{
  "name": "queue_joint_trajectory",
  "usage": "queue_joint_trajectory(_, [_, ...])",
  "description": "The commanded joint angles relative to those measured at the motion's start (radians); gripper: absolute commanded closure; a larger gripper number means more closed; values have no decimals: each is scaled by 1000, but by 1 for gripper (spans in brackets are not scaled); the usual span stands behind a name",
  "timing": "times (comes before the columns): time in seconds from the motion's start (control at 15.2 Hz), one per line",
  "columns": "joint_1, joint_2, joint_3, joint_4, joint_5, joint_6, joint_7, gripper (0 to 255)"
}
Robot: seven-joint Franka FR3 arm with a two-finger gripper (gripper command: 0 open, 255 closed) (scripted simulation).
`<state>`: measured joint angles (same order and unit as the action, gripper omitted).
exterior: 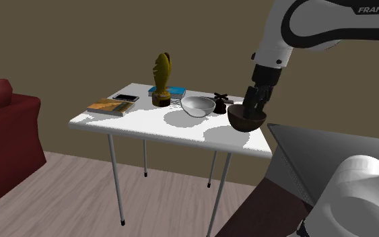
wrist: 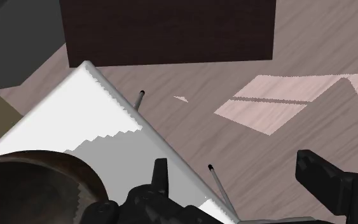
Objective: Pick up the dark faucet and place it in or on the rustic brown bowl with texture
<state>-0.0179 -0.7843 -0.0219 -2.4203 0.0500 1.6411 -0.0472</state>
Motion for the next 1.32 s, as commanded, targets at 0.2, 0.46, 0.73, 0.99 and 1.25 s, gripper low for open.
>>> queue_joint_trajectory(0.2, [-19,93,-35,38,-27,58,-33,0])
queue_joint_trajectory(0.46, [-41,222,-80,103,-54,125,-75,0])
queue_joint_trajectory(0.73, [-58,355,-123,187,-68,180,-116,0])
queue_joint_trajectory(0.99, [-73,490,-164,287,-70,220,-157,0])
queue_joint_trajectory(1.25, [-89,629,-202,406,-56,246,-200,0])
